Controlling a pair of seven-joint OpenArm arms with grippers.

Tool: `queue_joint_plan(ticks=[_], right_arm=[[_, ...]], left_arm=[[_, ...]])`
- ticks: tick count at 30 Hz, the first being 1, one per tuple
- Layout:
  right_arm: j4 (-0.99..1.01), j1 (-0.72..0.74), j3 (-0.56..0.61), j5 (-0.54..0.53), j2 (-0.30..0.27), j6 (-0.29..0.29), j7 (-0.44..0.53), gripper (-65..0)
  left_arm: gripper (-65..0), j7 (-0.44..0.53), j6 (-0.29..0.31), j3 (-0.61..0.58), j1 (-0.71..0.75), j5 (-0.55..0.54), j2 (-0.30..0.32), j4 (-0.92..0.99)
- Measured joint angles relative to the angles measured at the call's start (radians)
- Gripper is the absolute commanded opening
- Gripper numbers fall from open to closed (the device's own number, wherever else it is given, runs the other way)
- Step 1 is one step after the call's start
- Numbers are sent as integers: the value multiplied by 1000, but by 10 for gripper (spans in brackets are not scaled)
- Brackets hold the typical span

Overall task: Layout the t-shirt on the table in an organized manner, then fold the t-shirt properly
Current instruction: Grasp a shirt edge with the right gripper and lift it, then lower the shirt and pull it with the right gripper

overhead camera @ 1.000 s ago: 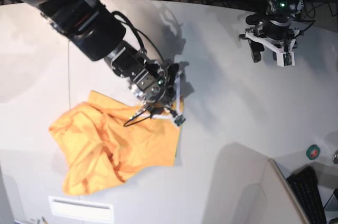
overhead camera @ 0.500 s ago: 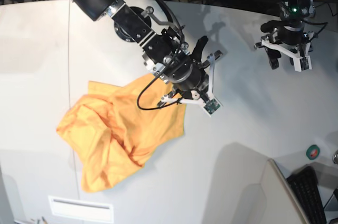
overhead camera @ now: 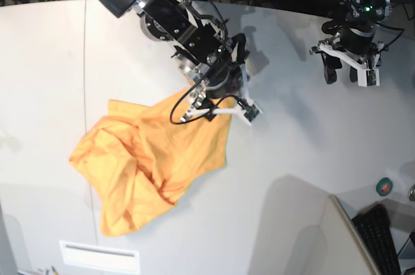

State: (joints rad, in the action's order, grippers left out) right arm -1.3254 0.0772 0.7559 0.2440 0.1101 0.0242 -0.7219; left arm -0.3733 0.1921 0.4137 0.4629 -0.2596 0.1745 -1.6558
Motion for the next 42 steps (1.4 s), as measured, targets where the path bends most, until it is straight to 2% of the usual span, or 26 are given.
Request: queue_joint_plan(ticks=[2, 4, 7, 10, 11, 13, 16, 19, 24, 29, 34, 39, 42], right_arm=[[34, 0, -2, 3, 5, 2, 64, -84], [85, 8, -1, 5, 11, 5, 100, -3], [179, 10, -1, 5, 9, 4, 94, 0], [238, 24, -1, 1, 14, 15, 164, -3], [260, 31, -1, 0, 18, 14, 189, -26], [283, 39, -2, -1, 21, 14, 223, -125], [294, 27, -1, -2, 23, 11, 242, -363], [296, 24, -1, 4, 23, 10, 228, -650], [248, 11, -2, 12, 11, 9, 179, -650], [47, -66, -3, 13, 1, 5, 165, -650], [-200, -61, 3, 15, 0, 6, 54, -650], [-425, -3, 1, 19, -63, 8, -9, -650], [-494, 46, -15, 7, -104, 4, -52, -650]], left_arm=[[-298, 0, 0, 0, 0, 0, 0, 0], [-298, 0, 0, 0, -6, 0, 0, 0], [-298, 0, 0, 0, -11, 0, -2, 7], [-298, 3, 0, 1, -11, 0, -12, 21], [-298, 3, 0, 1, -8, 0, -17, 24], [-298, -5, 10, 0, -8, 0, -18, 37], [-298, -1, 5, 2, -8, 0, -14, 39], [-298, -1, 4, 2, -8, 0, -13, 40], [-298, 0, 3, 2, -9, 0, -14, 43], [-298, 0, 3, 2, -14, 0, -14, 43], [-298, 1, 3, 2, -33, 4, -6, 59], [-298, -2, 3, 1, -39, 6, -9, 68], [-298, 3, 12, -1, -57, 4, -7, 68]])
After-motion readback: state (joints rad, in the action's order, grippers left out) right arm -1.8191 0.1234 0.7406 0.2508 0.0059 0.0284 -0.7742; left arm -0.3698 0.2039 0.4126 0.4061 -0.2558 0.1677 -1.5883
